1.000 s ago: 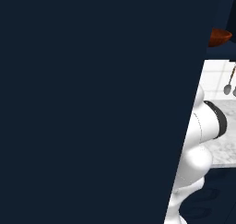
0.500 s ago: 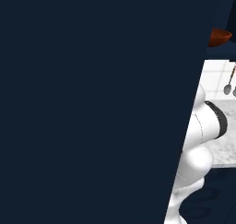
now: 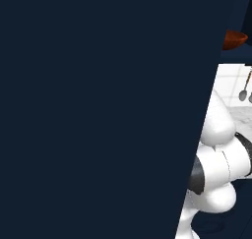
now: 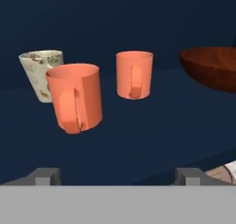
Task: Gather all objects into one cabinet and sort the glasses and bowls to opposite sides.
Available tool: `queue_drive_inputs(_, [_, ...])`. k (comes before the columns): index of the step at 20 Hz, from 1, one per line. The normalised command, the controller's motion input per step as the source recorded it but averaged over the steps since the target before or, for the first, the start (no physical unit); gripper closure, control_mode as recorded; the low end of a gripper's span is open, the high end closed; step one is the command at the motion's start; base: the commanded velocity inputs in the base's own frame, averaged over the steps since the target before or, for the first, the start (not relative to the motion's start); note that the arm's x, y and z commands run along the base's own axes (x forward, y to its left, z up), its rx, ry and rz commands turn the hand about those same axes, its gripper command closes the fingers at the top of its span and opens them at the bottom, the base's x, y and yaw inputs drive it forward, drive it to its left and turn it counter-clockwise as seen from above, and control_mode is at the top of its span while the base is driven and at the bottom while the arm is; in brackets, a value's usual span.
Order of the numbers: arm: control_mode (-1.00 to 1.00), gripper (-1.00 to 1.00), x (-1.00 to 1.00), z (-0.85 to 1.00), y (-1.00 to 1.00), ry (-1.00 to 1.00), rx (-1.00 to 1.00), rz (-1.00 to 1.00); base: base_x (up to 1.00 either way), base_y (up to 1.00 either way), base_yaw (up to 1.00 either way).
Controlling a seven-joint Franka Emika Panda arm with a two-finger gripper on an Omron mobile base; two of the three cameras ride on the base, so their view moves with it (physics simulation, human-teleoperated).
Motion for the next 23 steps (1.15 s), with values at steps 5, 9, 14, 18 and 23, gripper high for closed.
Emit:
queue_drive_inputs(5, [-1.0, -1.0, -1.0, 0.07, -0.43, -0.01, 0.0, 0.0, 0.0, 0.0, 0.0])
queue_drive_inputs(9, [-1.0, -1.0, -1.0, 0.14, -0.36, -0.05, 0.0, 0.0, 0.0, 0.0, 0.0])
queue_drive_inputs(14, [-1.0, -1.0, -1.0, 0.05, -0.18, -0.03, 0.0, 0.0, 0.0, 0.0, 0.0])
queue_drive_inputs(18, [-1.0, -1.0, -1.0, 0.02, -0.08, -0.05, 0.0, 0.0, 0.0, 0.0, 0.0])
queue_drive_inputs(23, [-1.0, -1.0, -1.0, 0.0, -0.01, -0.12, 0.0, 0.0, 0.0, 0.0, 0.0])
